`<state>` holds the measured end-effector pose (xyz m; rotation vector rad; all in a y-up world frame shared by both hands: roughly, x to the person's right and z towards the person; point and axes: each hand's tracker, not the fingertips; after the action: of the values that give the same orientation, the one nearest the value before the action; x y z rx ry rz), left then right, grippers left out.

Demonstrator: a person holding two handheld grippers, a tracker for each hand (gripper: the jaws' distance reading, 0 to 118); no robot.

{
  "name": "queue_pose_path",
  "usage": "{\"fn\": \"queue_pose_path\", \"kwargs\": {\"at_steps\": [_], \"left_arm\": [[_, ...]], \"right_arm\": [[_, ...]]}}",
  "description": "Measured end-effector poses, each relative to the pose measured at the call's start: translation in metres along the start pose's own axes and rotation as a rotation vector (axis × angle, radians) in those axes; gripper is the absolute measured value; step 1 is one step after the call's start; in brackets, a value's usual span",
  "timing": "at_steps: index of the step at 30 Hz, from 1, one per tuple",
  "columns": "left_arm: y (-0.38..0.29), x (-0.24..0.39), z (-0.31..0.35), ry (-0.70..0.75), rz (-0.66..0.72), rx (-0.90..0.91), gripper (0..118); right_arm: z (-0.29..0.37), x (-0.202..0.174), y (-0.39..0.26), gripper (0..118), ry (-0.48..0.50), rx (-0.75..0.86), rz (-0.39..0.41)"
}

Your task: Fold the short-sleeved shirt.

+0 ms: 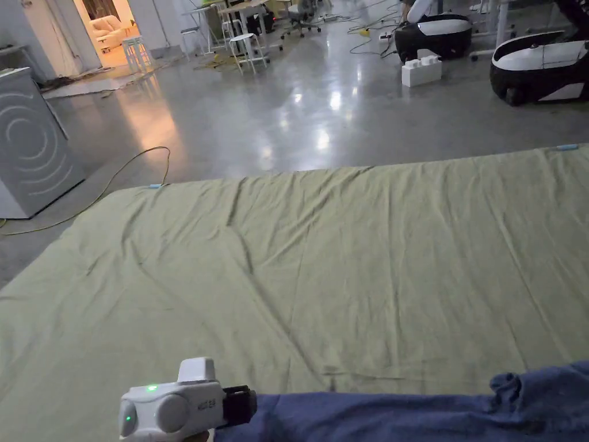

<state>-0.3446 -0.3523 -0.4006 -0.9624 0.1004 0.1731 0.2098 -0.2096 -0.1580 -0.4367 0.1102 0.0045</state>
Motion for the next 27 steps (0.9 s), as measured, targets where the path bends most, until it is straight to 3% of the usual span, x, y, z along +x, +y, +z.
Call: {"fn": "queue_pose_path", "kwargs": {"at_steps": [2, 5, 6, 9, 14, 15, 17, 18, 21, 26, 27], "left_arm": [[0.000, -0.003, -0.017, -0.057, 0.066, -0.055, 37], [-0.001, 0.008, -0.018, 0.004, 0.049, -0.052, 11], [-0.001, 0.013, -0.016, -0.010, 0.039, -0.066, 7], [-0.004, 0.033, -0.022, 0.032, -0.070, -0.107, 7], [0.005, 0.034, -0.038, 0.050, -0.078, -0.171, 7], [0.008, 0.033, -0.038, 0.043, -0.078, -0.186, 7], [0.011, 0.035, -0.034, 0.036, -0.062, -0.197, 7], [0.011, 0.035, -0.034, 0.031, -0.043, -0.218, 7], [0.014, 0.037, -0.035, 0.032, -0.036, -0.234, 7], [0.014, 0.046, -0.030, 0.051, -0.079, -0.241, 7], [0.013, 0.047, -0.029, 0.053, -0.082, -0.240, 7]], "right_arm": [[0.001, 0.004, -0.004, 0, -0.020, -0.018, 0.003], [-0.002, 0.009, -0.011, 0, -0.033, -0.052, -0.011], [-0.004, 0.009, -0.012, 0, -0.035, -0.057, -0.013], [-0.022, 0.017, -0.009, 0, -0.030, -0.083, -0.017], [-0.120, 0.060, 0.027, 3, -0.014, -0.210, -0.014], [-0.148, 0.072, 0.029, 23, 0.014, -0.323, -0.095], [-0.199, 0.095, 0.032, 78, 0.018, -0.331, -0.143], [-0.219, 0.101, 0.032, 82, 0.012, -0.323, -0.139], [-0.281, 0.118, 0.022, 79, 0.025, -0.508, -0.153], [-0.339, 0.116, -0.015, 77, -0.069, -0.759, 0.026], [-0.338, 0.114, -0.018, 73, -0.044, -0.752, 0.039]]}}
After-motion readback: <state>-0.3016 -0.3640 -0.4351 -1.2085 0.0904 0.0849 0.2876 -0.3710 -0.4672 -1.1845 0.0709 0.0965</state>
